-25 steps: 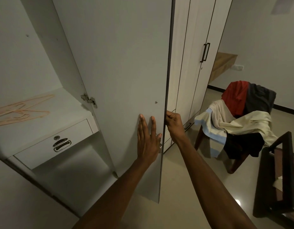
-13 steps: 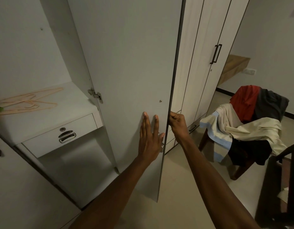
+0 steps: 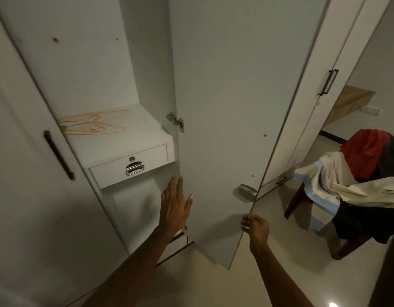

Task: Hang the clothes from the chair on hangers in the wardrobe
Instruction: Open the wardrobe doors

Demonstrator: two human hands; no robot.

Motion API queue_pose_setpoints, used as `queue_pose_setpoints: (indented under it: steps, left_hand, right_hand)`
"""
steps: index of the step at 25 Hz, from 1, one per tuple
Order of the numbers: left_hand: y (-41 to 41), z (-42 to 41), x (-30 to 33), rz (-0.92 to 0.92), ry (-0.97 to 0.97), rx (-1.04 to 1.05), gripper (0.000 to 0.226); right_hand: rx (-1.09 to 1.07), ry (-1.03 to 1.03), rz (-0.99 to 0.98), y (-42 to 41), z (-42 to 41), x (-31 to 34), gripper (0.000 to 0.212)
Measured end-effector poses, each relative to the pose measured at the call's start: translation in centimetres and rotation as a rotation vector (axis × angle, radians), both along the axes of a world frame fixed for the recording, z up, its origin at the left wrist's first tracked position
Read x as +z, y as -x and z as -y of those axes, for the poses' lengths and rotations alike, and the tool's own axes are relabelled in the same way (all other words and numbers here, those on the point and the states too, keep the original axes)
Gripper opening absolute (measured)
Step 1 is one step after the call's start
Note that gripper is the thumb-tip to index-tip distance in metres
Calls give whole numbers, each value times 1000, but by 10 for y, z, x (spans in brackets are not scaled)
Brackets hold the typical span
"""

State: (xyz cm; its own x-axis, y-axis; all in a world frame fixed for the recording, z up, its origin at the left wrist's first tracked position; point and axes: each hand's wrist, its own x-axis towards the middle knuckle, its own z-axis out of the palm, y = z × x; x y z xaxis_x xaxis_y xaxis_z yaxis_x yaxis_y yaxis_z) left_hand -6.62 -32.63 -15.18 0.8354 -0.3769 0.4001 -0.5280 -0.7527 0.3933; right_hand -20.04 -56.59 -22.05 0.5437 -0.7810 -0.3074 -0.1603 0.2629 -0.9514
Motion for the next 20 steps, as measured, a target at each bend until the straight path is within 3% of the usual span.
queue_pose_setpoints:
  steps: [6, 10, 14, 20]
  left_hand:
    - [-19, -170, -8, -8, 120, 329, 67]
    - [-36, -240, 34, 83, 340, 510, 68]
    - [-69, -272, 91, 173, 555, 611, 59]
    - [-111, -262, 127, 170, 544, 543, 39]
  right_hand:
    - [332, 64, -43, -59, -131, -2, 21]
    - [602, 93, 56, -128, -222, 30, 20]
    - [876, 175, 212, -192, -308, 83, 20]
    - [1021, 308, 291, -280, -391, 149, 38]
